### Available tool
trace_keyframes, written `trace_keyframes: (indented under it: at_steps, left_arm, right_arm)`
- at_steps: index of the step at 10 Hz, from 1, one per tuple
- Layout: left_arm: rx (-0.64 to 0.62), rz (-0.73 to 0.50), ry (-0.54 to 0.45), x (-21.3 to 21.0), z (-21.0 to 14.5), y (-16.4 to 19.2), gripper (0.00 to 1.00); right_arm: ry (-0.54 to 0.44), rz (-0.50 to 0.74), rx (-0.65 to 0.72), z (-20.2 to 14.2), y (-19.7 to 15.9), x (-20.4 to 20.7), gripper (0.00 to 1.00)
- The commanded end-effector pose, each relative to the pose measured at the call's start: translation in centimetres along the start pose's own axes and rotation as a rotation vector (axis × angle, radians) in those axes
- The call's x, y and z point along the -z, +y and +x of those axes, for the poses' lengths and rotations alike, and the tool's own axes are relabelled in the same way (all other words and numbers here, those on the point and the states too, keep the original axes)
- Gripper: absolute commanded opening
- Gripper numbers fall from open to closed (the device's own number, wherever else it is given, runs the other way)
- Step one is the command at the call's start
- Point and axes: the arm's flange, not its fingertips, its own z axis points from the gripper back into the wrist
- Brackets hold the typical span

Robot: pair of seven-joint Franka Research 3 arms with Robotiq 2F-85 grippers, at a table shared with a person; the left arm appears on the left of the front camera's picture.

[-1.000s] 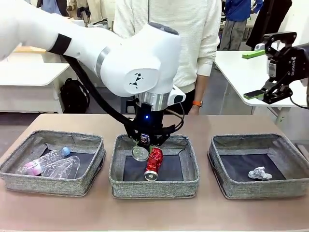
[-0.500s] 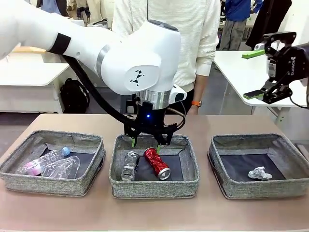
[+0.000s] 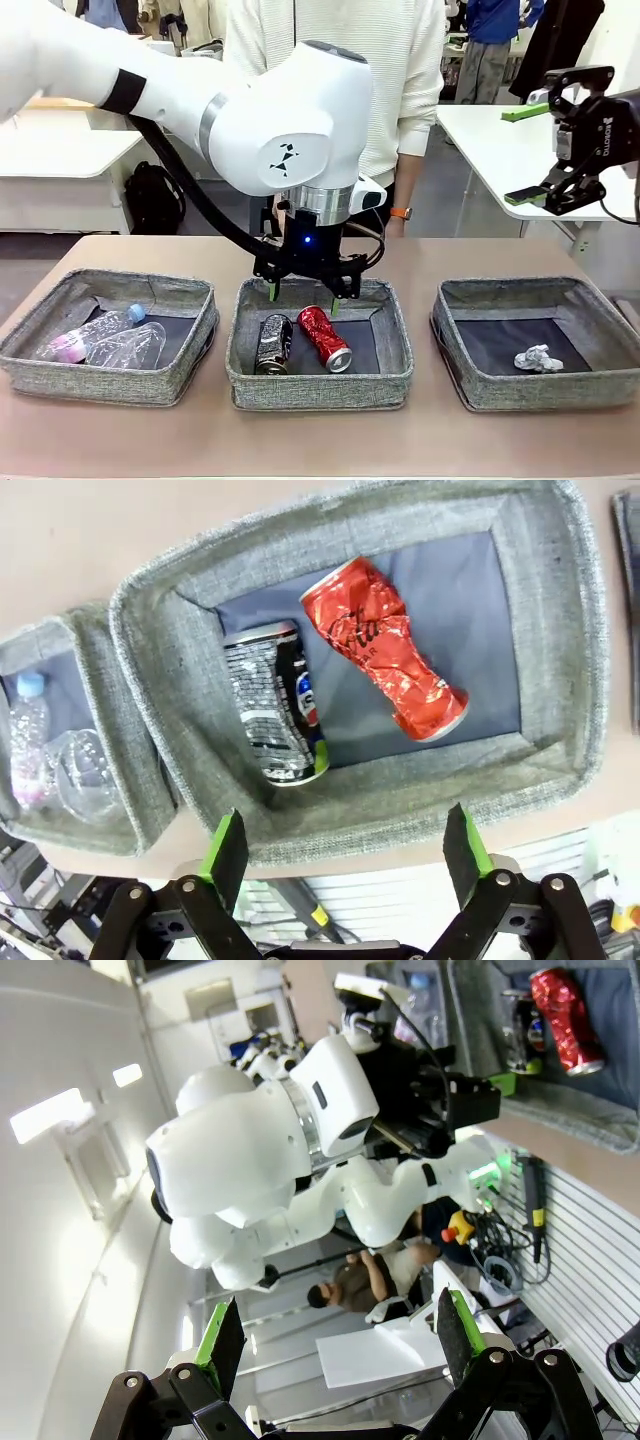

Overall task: Sort the waste into the appropriate baskets.
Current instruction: Place the picked waste into the Fabric basket indicated by the person.

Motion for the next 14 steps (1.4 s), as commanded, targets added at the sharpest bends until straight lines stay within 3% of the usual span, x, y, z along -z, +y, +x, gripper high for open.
trace_keyframes:
  at_steps: [1, 4, 6, 8, 9, 11, 12, 14]
  left_arm:
    - [0.023, -0.209, 0.004, -3.1, -0.6, 3.2, 1.0]
    - [0.008, -0.663, -0.187, -14.4, -4.0, 17.3, 1.0]
    - [-0.065, -0.849, -0.226, -15.0, -6.9, 26.6, 1.0]
    - [-0.124, -1.177, -0.198, -10.4, -9.0, 34.0, 1.0]
    - [-0.208, -1.295, -0.17, -7.2, -10.3, 36.2, 1.0]
    - [-0.371, -1.427, -0.071, -0.7, -10.9, 36.7, 1.0]
    - [-0.219, -1.32, -0.179, -6.1, -11.5, 37.7, 1.0]
    - [-0.219, -1.32, -0.179, -6.1, -11.5, 37.7, 1.0]
  right_arm:
    - [0.004, 0.019, -0.019, 0.0, 0.2, 0.0, 1.0]
    - [0.004, 0.019, -0.019, 0.0, 0.2, 0.0, 1.0]
    - [0.004, 0.019, -0.019, 0.0, 0.2, 0.0, 1.0]
    - [0.004, 0.019, -0.019, 0.0, 0.2, 0.0, 1.0]
    - [0.004, 0.019, -0.019, 0.0, 0.2, 0.0, 1.0]
    - [0.004, 0.019, -0.019, 0.0, 0.2, 0.0, 1.0]
    - [0.004, 0.019, -0.019, 0.0, 0.2, 0.0, 1.0]
    - [0.004, 0.019, -0.019, 0.0, 0.2, 0.0, 1.0]
